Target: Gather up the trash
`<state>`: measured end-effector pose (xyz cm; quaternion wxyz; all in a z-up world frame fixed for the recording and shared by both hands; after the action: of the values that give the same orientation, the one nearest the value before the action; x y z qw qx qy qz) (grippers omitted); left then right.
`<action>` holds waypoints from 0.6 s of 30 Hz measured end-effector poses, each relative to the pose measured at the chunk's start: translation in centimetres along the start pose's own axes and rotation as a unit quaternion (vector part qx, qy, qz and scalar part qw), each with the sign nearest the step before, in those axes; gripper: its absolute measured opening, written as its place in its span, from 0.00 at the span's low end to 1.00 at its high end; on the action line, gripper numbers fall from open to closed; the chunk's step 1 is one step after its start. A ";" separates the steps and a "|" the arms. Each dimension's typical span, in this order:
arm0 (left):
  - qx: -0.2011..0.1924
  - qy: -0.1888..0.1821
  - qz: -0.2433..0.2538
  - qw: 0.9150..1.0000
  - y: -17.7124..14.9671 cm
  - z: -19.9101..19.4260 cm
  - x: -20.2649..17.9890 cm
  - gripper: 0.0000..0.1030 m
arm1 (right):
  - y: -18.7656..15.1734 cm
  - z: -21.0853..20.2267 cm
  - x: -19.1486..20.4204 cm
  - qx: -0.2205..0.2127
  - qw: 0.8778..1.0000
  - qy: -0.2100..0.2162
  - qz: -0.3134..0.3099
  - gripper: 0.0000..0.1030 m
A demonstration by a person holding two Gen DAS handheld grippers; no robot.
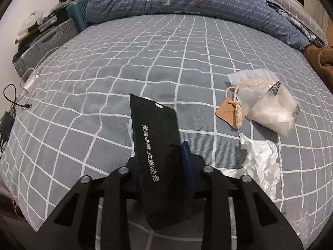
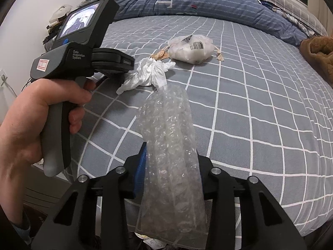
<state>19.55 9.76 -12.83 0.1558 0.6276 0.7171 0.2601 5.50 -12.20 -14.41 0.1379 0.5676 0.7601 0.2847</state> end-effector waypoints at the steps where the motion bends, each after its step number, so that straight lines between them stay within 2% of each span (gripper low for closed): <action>1: 0.000 -0.004 -0.003 1.000 0.0 -0.1 0.2 0.24 | 0.0 -0.1 -0.1 -0.001 1.000 0.002 0.003 0.33; 9: -0.007 -0.061 -0.021 0.998 -0.1 -2.4 1.3 0.19 | 0.5 -0.5 -0.7 -0.010 1.000 0.004 0.017 0.31; 18: -0.028 -0.093 -0.007 0.995 -1.5 -5.9 0.3 0.16 | 0.9 -1.4 -1.9 -0.022 0.999 -0.005 0.037 0.28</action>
<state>15.02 8.88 -8.82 0.2411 0.6396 0.6959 0.2200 6.03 -14.17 -13.00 0.1432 0.5938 0.7314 0.3032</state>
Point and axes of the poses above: each gripper's, at about its wrist camera, not at the fingertips, and z roughly the way its jaws point, x to its left, y to its top, the point moved 2 cm from there along z, roughly the way its jaws point, and after that the axes turned 3 degrees about z, right-handed, at the moved point
